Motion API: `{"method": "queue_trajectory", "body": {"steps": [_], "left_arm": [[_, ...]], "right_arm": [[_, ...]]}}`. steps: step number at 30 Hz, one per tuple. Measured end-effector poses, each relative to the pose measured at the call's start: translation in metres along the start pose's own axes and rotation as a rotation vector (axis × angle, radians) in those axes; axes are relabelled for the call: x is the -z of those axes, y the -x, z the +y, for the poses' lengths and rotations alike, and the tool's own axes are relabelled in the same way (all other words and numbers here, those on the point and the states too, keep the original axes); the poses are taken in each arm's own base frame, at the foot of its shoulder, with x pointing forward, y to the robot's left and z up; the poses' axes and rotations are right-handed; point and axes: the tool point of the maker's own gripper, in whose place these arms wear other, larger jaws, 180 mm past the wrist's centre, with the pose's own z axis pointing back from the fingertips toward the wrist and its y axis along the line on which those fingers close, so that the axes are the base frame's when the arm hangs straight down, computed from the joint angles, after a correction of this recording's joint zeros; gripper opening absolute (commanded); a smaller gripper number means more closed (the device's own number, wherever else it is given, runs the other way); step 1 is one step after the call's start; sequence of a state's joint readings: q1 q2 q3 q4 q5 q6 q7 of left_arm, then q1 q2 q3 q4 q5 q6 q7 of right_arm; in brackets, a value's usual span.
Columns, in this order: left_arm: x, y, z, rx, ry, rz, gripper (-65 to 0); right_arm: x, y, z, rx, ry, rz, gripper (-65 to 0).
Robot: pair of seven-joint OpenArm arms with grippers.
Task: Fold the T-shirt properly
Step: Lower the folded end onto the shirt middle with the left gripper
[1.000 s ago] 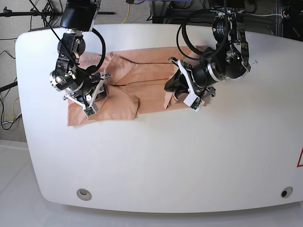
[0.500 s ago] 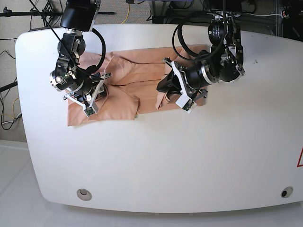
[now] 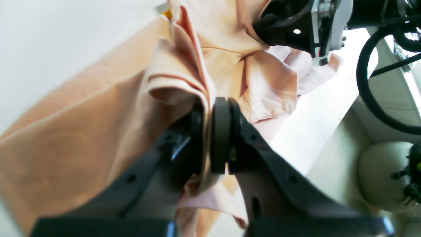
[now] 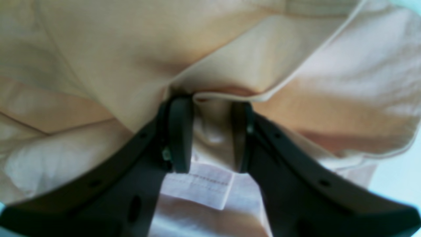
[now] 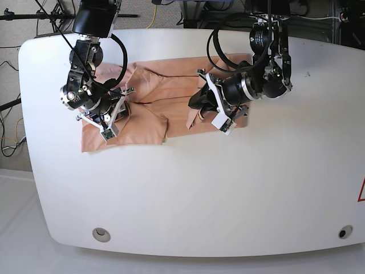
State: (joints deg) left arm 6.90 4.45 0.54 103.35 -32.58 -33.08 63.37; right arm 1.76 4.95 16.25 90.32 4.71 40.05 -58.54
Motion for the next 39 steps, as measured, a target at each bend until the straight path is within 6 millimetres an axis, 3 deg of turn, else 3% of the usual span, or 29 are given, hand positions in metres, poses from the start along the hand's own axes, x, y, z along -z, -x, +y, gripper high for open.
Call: {"method": "queue_trajectory", "body": {"steps": [3, 11, 21, 29, 33, 39], "left_arm": [[0.004, 0.0, 0.0, 0.008, 0.007, 0.009, -39.1], [0.008, -0.001, -0.002, 0.01, 0.021, 0.003, -25.1], [0.015, -0.004, -0.01, 0.021, 0.051, -0.009, -18.2], [0.011, -0.013, -0.019, 0.068, 0.103, -0.036, -16.9], [0.009, -0.016, -0.034, 0.097, 0.168, -0.038, -16.4], [0.003, -0.013, -0.043, 0.121, 0.228, -0.028, -19.3]], "right_arm": [[0.0, 0.0, 0.0, 0.0, 0.0, 0.0, -45.1], [0.0, 0.0, 0.0, 0.0, -0.001, 0.0, -44.9], [0.0, 0.0, 0.001, -0.002, -0.001, 0.001, -45.1], [0.0, 0.0, 0.0, -0.004, 0.0, 0.002, -45.3], [0.0, 0.001, 0.0, -0.004, 0.0, 0.003, -45.4], [0.0, 0.001, 0.0, -0.005, 0.0, 0.004, -45.5]]}}
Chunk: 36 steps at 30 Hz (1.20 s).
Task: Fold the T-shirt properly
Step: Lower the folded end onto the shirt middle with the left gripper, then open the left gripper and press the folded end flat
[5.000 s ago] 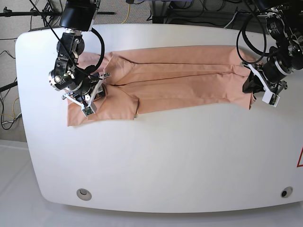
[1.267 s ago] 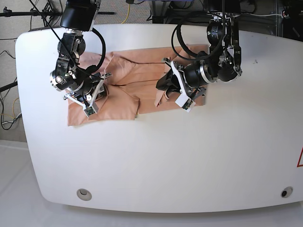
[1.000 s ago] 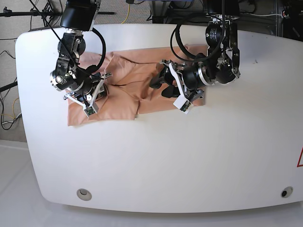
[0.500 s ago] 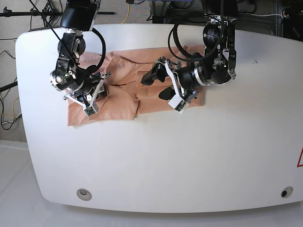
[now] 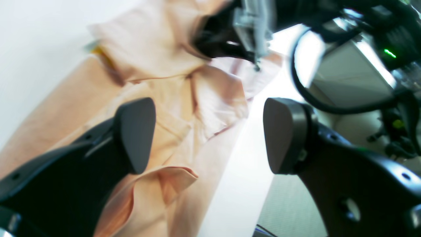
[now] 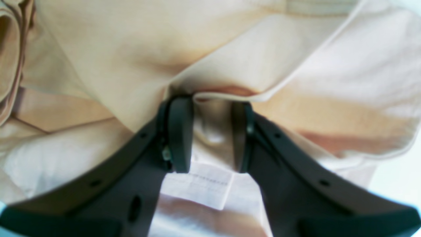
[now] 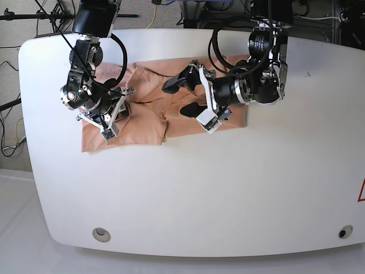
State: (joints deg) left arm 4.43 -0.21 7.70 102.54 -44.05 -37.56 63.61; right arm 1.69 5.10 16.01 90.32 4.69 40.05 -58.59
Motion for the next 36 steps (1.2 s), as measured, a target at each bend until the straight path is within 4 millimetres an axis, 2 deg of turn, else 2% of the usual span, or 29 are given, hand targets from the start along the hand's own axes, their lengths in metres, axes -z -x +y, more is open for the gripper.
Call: {"method": "queue_trajectory", "body": {"steps": [4, 8, 11, 16, 18, 22, 25, 28, 32, 34, 36], "left_arm": [[-0.007, 0.005, 0.008, -0.003, -0.023, 0.02, -23.9], [-0.024, 0.01, 0.039, -0.004, -0.154, 0.038, -31.4], [-0.034, 0.016, 0.054, 0.011, -0.214, 0.071, -39.9], [-0.032, 0.018, 0.054, 0.041, -0.223, 0.084, -52.8], [-0.023, 0.018, 0.045, 0.072, -0.196, 0.08, -44.0], [-0.006, 0.023, 0.025, 0.127, -0.14, 0.102, -34.6], [-0.002, 0.028, 0.019, 0.153, -0.13, 0.116, -34.4], [-0.003, 0.033, 0.025, 0.176, -0.162, 0.137, -35.6], [-0.004, 0.037, 0.035, 0.229, -0.218, 0.159, -49.5], [-0.006, 0.037, 0.038, 0.22, -0.227, 0.141, -59.1], [-0.009, 0.04, 0.041, 0.213, -0.242, 0.138, -65.0]], "right_arm": [[0.0, 0.0, 0.0, 0.0, 0.0, 0.0, -45.3], [0.0, 0.0, 0.0, 0.0, 0.0, -0.001, -45.3], [0.0, 0.0, 0.0, 0.001, -0.001, -0.002, -45.3], [0.0, 0.0, 0.0, 0.0, -0.001, 0.001, -45.1], [0.0, 0.0, 0.001, 0.001, -0.004, -0.001, -45.1], [0.0, 0.0, 0.002, 0.002, -0.01, -0.004, -45.0], [0.0, 0.0, 0.003, 0.002, -0.013, -0.004, -44.9], [0.0, -0.001, 0.004, 0.004, -0.018, -0.009, -44.9], [0.0, 0.0, 0.004, 0.004, -0.015, -0.006, -44.9], [0.0, 0.0, 0.004, 0.004, -0.016, -0.006, -44.8], [0.0, -0.001, 0.004, 0.003, -0.015, -0.007, -44.9]]}}
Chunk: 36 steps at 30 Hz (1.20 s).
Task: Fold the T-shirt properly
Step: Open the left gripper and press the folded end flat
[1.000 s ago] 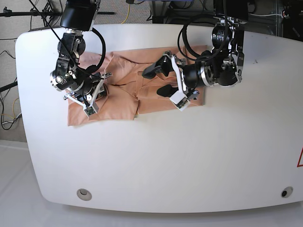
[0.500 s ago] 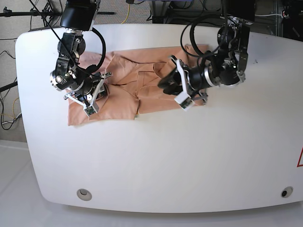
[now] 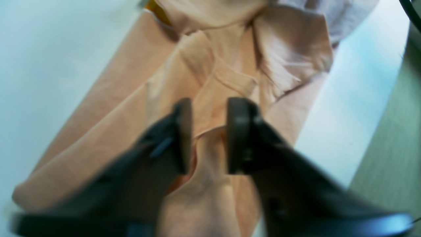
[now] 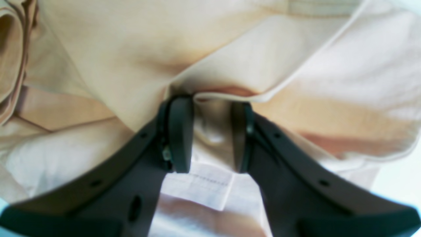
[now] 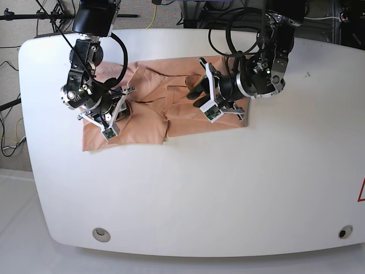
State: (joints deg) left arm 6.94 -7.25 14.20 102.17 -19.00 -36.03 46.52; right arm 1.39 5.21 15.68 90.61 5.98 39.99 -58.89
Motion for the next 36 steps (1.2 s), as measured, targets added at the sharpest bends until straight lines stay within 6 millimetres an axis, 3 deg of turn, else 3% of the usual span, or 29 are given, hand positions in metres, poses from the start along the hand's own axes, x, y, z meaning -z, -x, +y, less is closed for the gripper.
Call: {"method": "queue_trajectory", "body": {"steps": [11, 18, 30, 36], "left_arm": [[-0.013, 0.027, 0.018, -0.01, -0.033, 0.07, -65.0], [-0.018, 0.012, 0.012, -0.046, -0.019, 0.009, -65.0], [-0.028, 0.012, 0.019, -0.075, -0.04, -0.007, -65.0], [-0.024, 0.009, 0.012, -0.07, -0.027, -0.013, -65.0]], "right_arm": [[0.0, 0.0, 0.001, 0.0, -0.002, 0.004, -44.8], [0.001, 0.0, 0.002, -0.001, -0.003, 0.002, -44.8], [0.001, -0.001, 0.002, -0.002, -0.003, 0.002, -44.9], [0.001, -0.001, 0.001, -0.001, -0.003, 0.002, -45.0]]}}
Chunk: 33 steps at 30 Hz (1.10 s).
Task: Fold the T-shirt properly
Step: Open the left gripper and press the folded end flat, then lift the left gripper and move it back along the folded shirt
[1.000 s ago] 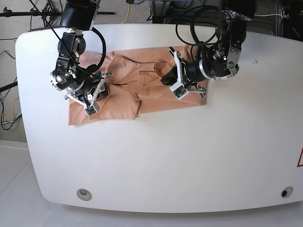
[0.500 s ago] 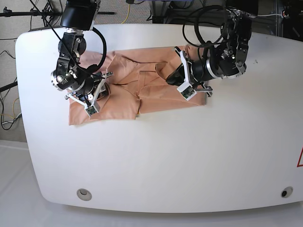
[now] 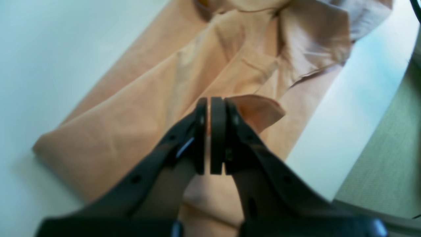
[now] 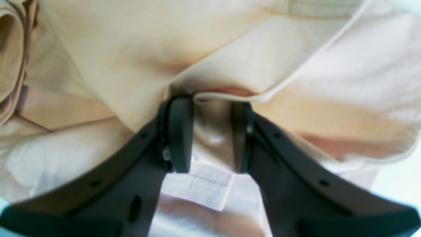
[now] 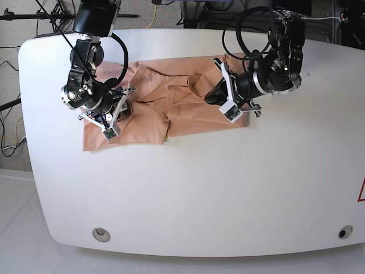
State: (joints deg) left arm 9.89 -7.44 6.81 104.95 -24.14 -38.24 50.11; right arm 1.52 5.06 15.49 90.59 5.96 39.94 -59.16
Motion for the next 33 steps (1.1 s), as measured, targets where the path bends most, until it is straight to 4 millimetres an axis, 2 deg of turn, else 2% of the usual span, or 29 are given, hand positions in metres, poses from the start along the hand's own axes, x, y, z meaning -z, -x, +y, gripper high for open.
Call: {"method": "queue_trajectory", "body": {"steps": [11, 16, 19, 23, 29, 33], "left_arm": [[0.012, -0.016, -0.033, 0.094, 0.091, -0.022, -65.0], [0.025, -0.02, -0.06, 0.205, 0.185, 0.01, -65.0], [0.028, -0.031, -0.073, 0.222, 0.234, -0.029, -65.0], [0.027, -0.03, -0.065, 0.252, 0.213, -0.005, -65.0], [0.016, -0.02, -0.033, 0.288, 0.145, 0.052, -64.7], [0.016, -0.013, -0.027, 0.277, 0.126, 0.077, -64.8]], "right_arm": [[0.0, 0.0, 0.001, -0.002, 0.0, 0.002, -45.2], [0.001, 0.001, 0.001, -0.001, -0.001, 0.003, -45.2], [0.001, 0.001, 0.001, -0.001, -0.001, 0.003, -45.1], [0.0, 0.0, 0.002, 0.001, -0.005, -0.001, -45.1], [0.0, 0.002, 0.002, -0.003, -0.002, 0.006, -45.2], [0.0, 0.002, 0.002, -0.002, -0.003, 0.005, -45.2]]}}
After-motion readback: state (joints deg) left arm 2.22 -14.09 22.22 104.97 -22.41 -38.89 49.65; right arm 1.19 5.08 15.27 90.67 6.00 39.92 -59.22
